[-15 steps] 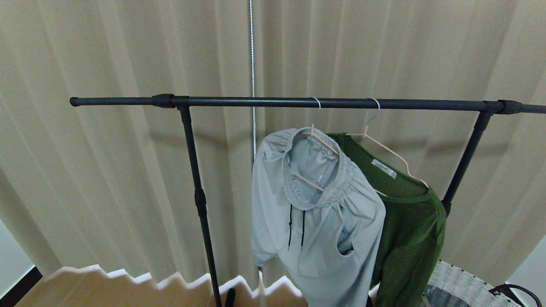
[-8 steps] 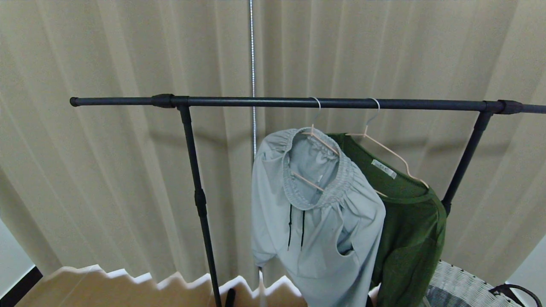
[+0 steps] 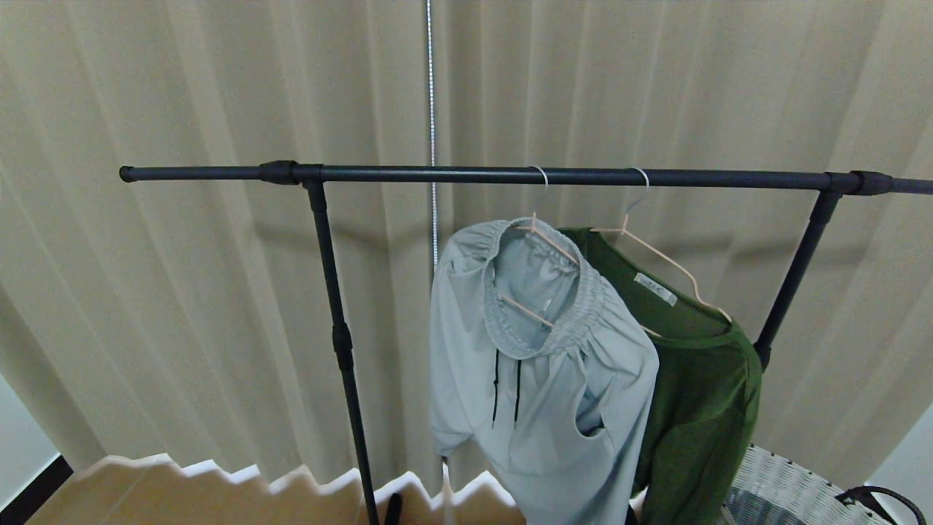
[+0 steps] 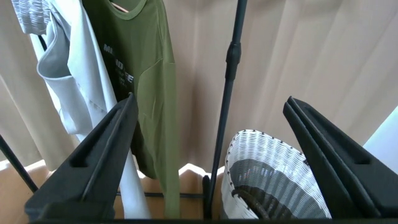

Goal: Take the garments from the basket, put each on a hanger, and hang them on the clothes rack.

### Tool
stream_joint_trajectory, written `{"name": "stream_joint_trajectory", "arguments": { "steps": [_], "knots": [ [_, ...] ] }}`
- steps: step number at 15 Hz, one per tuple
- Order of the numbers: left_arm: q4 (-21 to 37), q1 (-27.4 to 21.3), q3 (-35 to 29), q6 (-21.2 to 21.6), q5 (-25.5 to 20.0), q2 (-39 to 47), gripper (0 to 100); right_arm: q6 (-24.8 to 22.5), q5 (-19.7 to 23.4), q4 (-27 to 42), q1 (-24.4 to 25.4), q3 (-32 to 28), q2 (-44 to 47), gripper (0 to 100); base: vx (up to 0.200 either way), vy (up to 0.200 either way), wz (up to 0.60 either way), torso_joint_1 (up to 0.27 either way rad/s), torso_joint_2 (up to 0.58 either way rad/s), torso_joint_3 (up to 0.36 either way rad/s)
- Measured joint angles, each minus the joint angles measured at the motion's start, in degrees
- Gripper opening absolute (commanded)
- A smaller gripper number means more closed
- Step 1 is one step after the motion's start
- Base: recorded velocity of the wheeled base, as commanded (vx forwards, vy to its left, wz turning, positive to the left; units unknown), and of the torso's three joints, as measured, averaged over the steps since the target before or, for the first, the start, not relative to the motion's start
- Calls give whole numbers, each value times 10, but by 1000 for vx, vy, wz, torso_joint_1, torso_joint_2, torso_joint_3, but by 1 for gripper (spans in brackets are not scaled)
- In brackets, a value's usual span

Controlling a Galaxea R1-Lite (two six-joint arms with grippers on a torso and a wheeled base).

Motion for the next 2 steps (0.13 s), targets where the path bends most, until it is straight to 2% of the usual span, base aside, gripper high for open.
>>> {"name": "stream_joint_trajectory", "arguments": {
  "steps": [2],
  "knots": [
    [0,0,0,0,0,0,100,2,0,0,0,0,0,100,0,0,0,0,0,0]
  ]
}}
